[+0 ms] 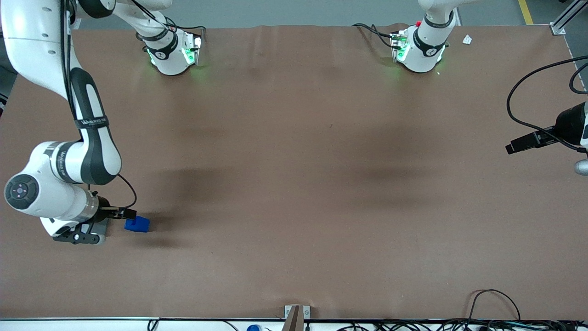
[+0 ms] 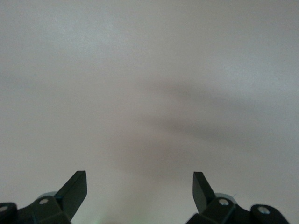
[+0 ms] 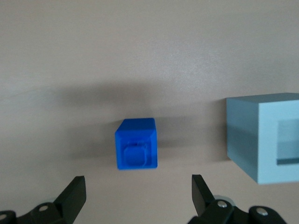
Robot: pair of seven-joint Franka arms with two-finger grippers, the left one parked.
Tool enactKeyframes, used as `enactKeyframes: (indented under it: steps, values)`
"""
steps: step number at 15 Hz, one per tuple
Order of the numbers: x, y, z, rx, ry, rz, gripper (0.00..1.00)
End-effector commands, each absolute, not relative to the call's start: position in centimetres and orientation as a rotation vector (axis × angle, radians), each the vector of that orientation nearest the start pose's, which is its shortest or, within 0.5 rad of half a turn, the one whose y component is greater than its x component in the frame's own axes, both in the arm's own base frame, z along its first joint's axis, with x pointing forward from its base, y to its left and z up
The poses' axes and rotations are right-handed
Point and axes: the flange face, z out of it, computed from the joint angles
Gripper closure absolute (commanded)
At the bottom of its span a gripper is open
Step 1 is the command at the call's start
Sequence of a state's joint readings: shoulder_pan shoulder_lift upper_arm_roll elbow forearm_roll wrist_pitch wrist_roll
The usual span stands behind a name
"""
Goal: Insert blue part into gray base with right arm
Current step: 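Move the open right gripper down over the blue block, then close the right gripper on the blue block and lift it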
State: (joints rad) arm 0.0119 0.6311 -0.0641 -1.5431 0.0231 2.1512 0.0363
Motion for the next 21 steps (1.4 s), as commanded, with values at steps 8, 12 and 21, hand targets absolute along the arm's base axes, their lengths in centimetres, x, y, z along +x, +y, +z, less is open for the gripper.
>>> enactKeyframes:
  steps: [8,12,21]
  values:
    - [70.8,-2.4,23.5,-3.125,0.19,-0.036,0.0]
    - [70.7,-2.8,22.7,-3.125,0.2,-0.027,0.16]
    - [70.6,-2.4,22.5,-3.125,0.193,-0.012,0.58]
